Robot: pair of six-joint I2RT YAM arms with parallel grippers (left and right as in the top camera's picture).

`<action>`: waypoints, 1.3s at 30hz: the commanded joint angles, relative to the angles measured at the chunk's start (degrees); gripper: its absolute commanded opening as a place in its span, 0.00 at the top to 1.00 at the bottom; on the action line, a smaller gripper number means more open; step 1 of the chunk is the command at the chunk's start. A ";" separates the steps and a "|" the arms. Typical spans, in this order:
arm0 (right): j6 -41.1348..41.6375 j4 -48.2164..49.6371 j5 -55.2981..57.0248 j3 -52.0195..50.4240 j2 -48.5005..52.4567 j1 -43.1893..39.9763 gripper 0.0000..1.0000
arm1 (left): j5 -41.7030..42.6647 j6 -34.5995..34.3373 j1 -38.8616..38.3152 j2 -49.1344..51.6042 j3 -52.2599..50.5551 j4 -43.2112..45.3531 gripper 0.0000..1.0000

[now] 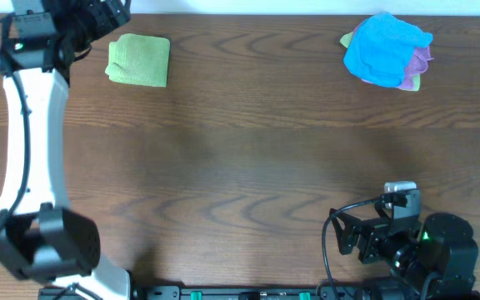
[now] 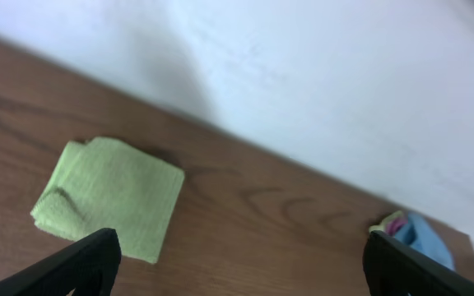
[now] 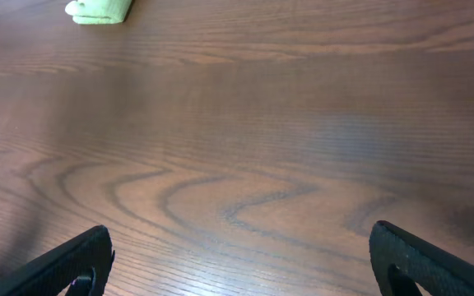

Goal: Fold the cloth

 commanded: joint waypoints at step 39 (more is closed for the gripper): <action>0.61 -0.04 -0.20 -0.11 -0.33 -0.48 0.01 | -13.62 12.20 -3.69 -35.95 -0.90 -16.20 0.05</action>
